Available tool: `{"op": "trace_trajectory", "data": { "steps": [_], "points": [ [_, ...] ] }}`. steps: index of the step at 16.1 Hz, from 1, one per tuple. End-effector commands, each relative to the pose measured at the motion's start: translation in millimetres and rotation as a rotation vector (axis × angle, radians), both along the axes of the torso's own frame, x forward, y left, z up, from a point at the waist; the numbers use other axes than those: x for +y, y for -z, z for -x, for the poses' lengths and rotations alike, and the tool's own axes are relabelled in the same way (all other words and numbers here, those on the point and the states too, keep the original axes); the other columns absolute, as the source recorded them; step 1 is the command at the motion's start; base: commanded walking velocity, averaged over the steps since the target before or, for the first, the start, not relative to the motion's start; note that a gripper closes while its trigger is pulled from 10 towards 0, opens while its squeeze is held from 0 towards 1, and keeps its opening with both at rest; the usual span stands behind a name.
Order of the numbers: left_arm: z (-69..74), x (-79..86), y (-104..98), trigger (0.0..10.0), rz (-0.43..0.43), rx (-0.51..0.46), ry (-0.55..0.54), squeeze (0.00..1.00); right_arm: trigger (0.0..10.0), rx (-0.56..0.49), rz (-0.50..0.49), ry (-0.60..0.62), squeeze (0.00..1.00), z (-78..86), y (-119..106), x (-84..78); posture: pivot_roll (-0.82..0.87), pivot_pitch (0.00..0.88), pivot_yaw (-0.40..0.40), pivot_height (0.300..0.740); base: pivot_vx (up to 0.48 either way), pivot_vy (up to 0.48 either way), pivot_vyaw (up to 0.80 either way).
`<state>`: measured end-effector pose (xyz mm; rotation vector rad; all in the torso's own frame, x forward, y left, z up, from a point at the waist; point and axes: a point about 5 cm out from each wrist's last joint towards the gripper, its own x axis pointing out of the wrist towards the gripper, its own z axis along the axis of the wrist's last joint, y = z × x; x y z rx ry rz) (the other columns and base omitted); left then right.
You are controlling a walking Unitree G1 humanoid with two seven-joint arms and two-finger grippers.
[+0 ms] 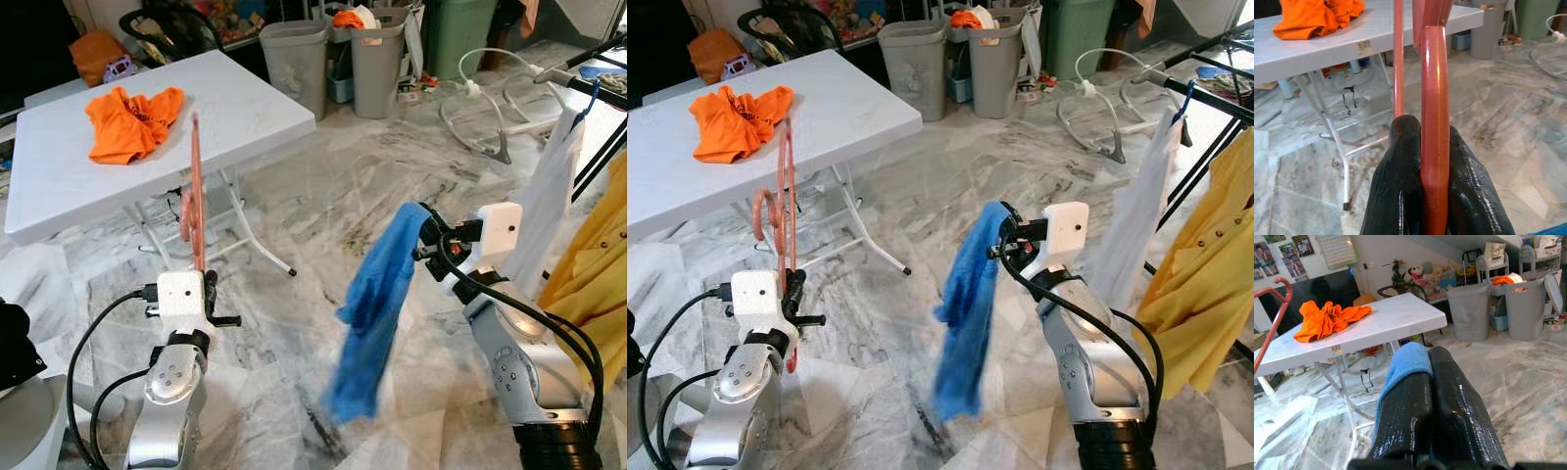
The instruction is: Hang hanger
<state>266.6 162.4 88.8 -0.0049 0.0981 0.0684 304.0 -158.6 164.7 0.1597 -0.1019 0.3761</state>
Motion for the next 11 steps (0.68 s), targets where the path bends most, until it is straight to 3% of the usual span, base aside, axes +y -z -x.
{"op": "trace_trajectory", "data": {
  "steps": [1,7,11],
  "points": [
    [-2.3,5.4,-7.4,10.0,0.004,-0.017,-0.035,0.00,10.0,-0.045,-0.009,-0.016,0.00,-2.5,-13.7,6.4,-0.12,0.000,0.123,0.740,0.000,0.000,0.00],
    [-3.2,9.2,-5.9,10.0,0.025,-0.007,-0.076,0.00,10.0,-0.061,0.027,-0.028,0.00,-4.4,-17.3,16.4,-0.11,0.000,0.125,0.740,0.000,0.000,0.00],
    [-5.7,8.6,-6.8,10.0,0.021,-0.013,-0.067,0.00,10.0,-0.047,0.032,-0.011,0.00,-8.5,-12.8,16.5,-0.10,0.000,0.101,0.740,0.184,0.000,0.71]
  ]
}}
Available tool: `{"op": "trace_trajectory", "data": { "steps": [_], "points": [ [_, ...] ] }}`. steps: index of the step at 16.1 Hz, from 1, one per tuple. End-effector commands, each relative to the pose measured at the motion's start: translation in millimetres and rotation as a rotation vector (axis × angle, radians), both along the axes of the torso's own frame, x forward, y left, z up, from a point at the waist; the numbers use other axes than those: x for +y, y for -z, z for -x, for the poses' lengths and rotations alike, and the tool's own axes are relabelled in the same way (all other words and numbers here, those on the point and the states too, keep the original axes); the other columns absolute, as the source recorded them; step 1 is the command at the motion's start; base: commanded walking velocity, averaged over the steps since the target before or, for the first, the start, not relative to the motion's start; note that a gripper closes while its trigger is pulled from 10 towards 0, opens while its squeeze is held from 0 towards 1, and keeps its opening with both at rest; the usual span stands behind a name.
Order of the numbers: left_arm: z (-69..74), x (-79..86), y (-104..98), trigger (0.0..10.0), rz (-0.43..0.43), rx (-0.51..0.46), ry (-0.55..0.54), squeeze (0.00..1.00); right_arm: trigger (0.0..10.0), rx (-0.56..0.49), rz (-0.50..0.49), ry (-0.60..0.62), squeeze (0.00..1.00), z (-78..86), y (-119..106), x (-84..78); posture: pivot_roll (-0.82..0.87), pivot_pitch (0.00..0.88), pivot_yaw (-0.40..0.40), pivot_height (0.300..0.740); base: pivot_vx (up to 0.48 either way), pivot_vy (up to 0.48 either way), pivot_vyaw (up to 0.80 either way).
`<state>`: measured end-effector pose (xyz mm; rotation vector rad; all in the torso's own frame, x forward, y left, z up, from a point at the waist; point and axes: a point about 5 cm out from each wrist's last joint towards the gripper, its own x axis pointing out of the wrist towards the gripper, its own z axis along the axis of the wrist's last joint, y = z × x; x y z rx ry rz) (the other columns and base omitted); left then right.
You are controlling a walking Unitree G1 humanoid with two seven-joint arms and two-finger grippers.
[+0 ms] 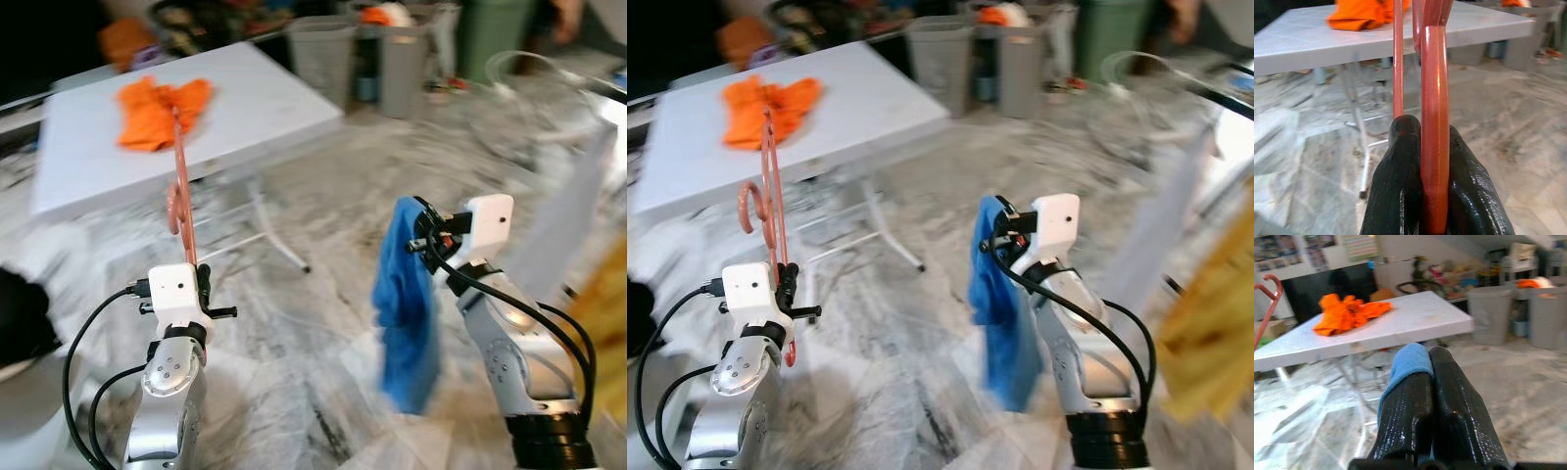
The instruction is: Hang hanger
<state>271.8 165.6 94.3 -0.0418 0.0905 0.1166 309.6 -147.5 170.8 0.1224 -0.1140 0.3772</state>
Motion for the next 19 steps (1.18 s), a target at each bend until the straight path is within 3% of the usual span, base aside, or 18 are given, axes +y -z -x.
{"op": "trace_trajectory", "data": {
  "steps": [1,3,8,10,14,19],
  "points": [
    [-0.9,4.9,-1.8,10.0,-0.017,-0.004,-0.009,0.00,10.0,-0.022,-0.002,-0.011,0.00,-3.6,-5.5,5.6,-0.10,0.000,0.101,0.740,0.244,0.000,0.60],
    [-1.7,13.4,-7.8,10.0,-0.075,-0.017,0.078,0.00,10.0,0.000,0.031,-0.035,0.00,-8.9,1.6,11.0,-0.06,0.000,0.050,0.740,0.244,0.000,0.00],
    [3.2,28.3,-6.0,10.0,-0.137,0.006,0.096,0.00,10.0,0.010,0.036,-0.073,0.00,-18.2,4.3,24.1,0.01,0.000,-0.001,0.740,0.242,0.000,0.00],
    [8.8,29.1,-5.5,10.0,-0.127,-0.030,0.007,0.00,10.0,-0.013,0.026,-0.103,0.00,-21.2,4.1,39.3,0.01,0.000,0.018,0.740,0.246,0.000,0.00],
    [17.7,33.0,-0.3,10.0,-0.069,-0.060,-0.137,0.00,10.0,-0.016,0.014,-0.068,0.00,-22.5,10.0,33.2,0.02,0.000,0.025,0.740,0.296,0.000,0.00],
    [20.0,36.8,1.9,10.0,-0.049,-0.056,-0.181,0.00,10.0,-0.023,0.022,-0.066,0.00,-22.5,14.7,33.8,0.02,0.000,0.033,0.740,0.325,0.300,0.34]
  ]
}}
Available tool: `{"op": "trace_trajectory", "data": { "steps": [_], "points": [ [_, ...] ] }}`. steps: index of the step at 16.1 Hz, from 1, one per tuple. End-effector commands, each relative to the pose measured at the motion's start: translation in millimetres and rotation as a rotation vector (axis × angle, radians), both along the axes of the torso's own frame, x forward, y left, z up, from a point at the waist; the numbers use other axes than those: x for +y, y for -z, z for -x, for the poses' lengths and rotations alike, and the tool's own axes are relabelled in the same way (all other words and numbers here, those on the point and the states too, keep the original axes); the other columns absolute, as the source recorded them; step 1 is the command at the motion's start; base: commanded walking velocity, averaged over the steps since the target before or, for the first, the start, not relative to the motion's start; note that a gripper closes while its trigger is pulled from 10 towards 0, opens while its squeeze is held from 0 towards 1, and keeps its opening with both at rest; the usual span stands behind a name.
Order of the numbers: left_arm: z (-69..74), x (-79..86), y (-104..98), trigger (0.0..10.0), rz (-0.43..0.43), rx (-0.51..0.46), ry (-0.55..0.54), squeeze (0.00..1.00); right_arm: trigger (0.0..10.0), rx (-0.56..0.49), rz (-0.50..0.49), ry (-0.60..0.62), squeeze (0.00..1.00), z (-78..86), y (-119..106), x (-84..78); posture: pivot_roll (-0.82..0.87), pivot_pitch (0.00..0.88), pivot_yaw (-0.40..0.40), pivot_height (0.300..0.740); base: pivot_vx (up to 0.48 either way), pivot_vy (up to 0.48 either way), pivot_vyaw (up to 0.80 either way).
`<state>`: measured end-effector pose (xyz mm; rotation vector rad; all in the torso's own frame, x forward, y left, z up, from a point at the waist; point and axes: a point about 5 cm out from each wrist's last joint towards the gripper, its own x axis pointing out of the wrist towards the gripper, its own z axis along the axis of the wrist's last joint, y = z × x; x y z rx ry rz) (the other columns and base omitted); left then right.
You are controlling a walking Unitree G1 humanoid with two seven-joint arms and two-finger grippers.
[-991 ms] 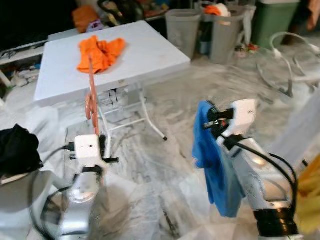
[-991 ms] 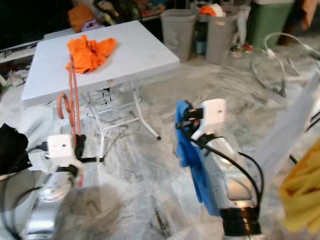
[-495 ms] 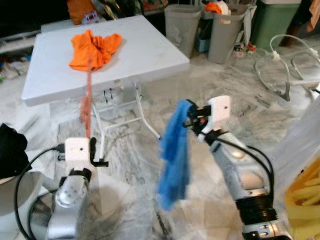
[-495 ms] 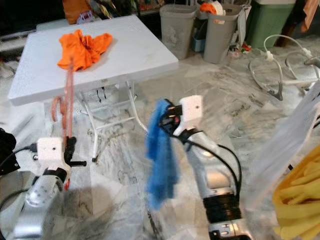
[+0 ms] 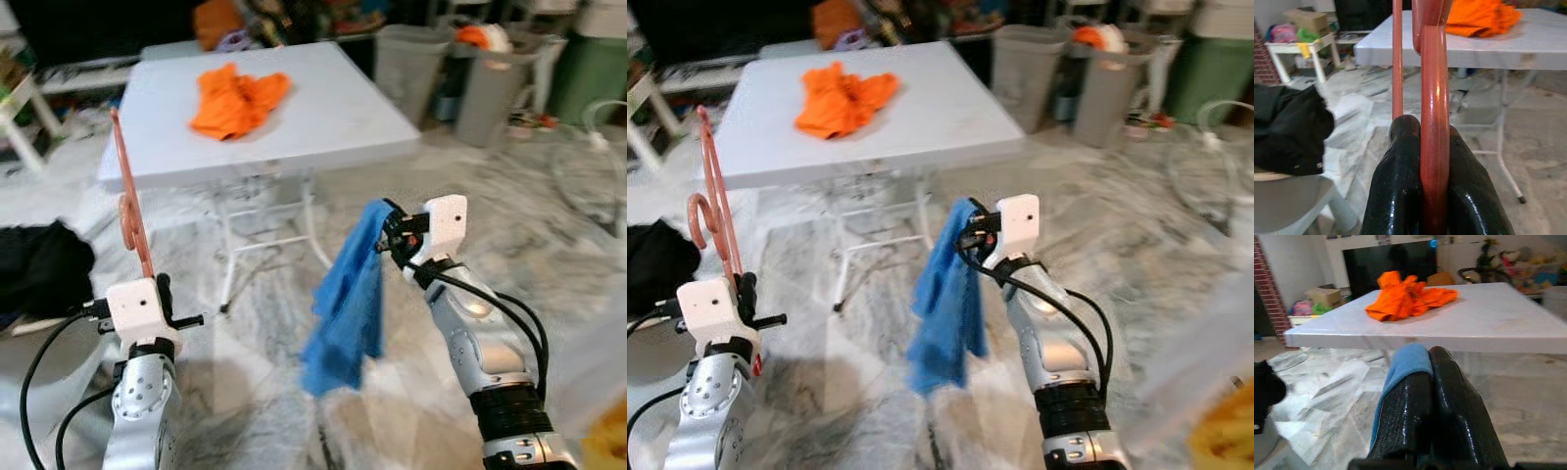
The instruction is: Hang hanger
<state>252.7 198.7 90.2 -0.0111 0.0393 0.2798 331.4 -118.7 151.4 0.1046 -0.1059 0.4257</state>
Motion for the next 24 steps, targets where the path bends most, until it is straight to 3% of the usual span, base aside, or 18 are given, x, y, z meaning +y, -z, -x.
{"op": "trace_trajectory", "data": {
  "steps": [1,13,15,24],
  "points": [
    [2.0,3.4,0.2,10.0,0.004,-0.002,-0.022,0.00,10.0,-0.033,0.002,-0.022,0.00,0.2,-5.5,6.7,0.01,0.000,0.039,0.740,0.311,0.364,0.42],
    [-13.1,-16.5,0.0,10.0,0.071,-0.007,0.040,0.00,10.0,-0.118,0.024,0.008,0.00,4.9,-17.3,5.2,-0.04,0.000,0.068,0.740,0.318,0.360,0.00],
    [-17.3,-19.3,-0.1,10.0,0.082,-0.007,0.050,0.00,10.0,-0.129,-0.016,0.048,0.00,4.7,-21.1,2.5,-0.04,0.000,0.068,0.740,0.341,0.338,0.00],
    [-22.6,-24.6,-1.0,10.0,0.082,-0.010,0.071,0.00,10.0,-0.181,0.017,0.089,0.00,1.1,-30.3,0.5,-0.06,0.000,0.084,0.740,0.454,0.000,0.00]
  ]
}}
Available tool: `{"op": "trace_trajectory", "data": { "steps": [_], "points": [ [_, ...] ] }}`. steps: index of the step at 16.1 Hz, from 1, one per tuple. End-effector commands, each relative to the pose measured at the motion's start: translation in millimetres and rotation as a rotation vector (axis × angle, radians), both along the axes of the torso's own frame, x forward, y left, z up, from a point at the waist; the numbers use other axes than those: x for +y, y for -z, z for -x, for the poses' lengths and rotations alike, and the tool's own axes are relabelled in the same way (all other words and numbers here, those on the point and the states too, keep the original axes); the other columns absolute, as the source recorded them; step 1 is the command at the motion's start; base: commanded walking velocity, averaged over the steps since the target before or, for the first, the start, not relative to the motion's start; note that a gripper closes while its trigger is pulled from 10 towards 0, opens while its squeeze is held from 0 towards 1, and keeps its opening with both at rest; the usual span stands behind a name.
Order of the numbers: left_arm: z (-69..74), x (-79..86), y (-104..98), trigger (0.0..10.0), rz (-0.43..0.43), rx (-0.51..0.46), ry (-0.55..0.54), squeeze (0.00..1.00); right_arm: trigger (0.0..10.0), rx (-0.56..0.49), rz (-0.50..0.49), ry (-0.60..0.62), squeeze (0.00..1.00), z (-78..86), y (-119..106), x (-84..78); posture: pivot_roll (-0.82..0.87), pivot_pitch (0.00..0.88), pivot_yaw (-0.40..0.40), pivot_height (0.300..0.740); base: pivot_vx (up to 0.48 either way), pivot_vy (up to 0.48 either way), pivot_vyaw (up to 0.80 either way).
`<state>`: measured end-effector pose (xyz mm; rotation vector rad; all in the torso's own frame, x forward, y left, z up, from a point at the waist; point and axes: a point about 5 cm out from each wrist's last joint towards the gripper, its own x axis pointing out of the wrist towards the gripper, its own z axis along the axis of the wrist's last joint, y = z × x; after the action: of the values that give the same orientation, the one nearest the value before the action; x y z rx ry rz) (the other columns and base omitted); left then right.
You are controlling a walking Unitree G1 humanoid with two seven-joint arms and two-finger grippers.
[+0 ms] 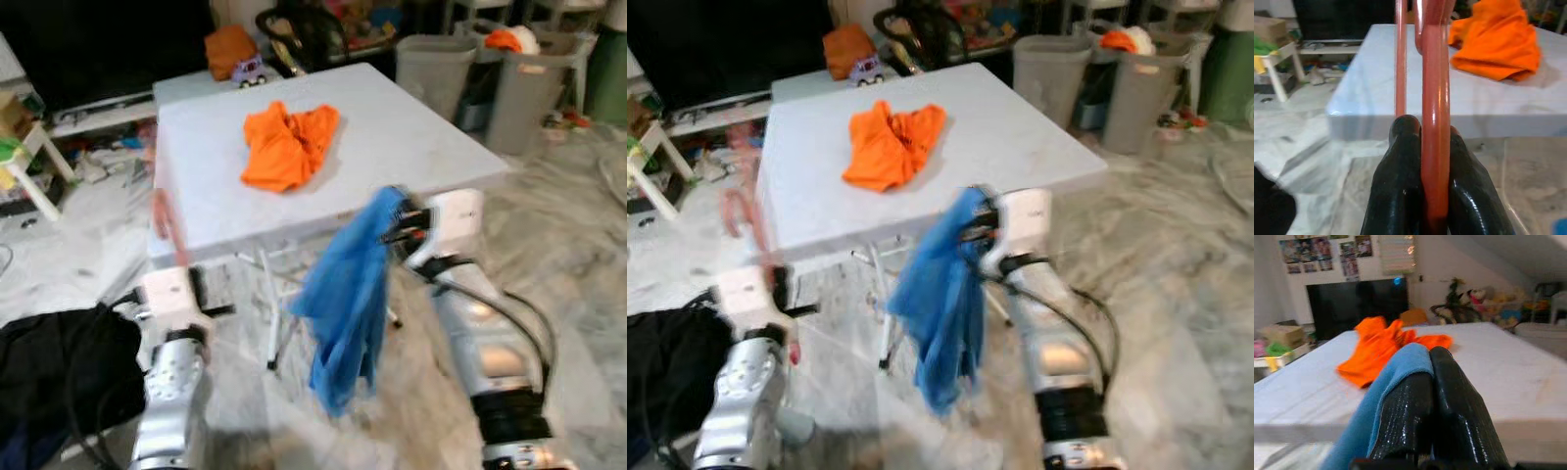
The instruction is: Hang hanger
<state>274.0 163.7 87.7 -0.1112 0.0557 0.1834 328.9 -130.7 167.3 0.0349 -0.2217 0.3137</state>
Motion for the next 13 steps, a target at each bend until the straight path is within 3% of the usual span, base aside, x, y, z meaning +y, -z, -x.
{"op": "trace_trajectory", "data": {
  "steps": [1,7,13],
  "points": [
    [-1.7,9.5,-3.4,10.0,-0.025,-0.012,-0.019,0.00,10.0,-0.068,-0.014,-0.026,0.00,-2.3,-16.3,12.0,-0.06,0.000,0.084,0.740,0.480,0.000,0.71],
    [-3.2,6.4,-5.3,10.0,-0.026,-0.022,-0.013,0.00,10.0,-0.084,-0.010,-0.035,0.00,-3.6,-18.7,14.7,-0.06,0.000,0.086,0.740,0.480,0.000,0.68],
    [-2.6,-0.5,-4.4,10.0,-0.020,-0.008,0.025,0.00,10.0,-0.083,-0.009,0.032,0.00,-7.1,-20.1,6.1,-0.06,0.000,0.081,0.740,0.000,0.000,0.00]
  ]
}}
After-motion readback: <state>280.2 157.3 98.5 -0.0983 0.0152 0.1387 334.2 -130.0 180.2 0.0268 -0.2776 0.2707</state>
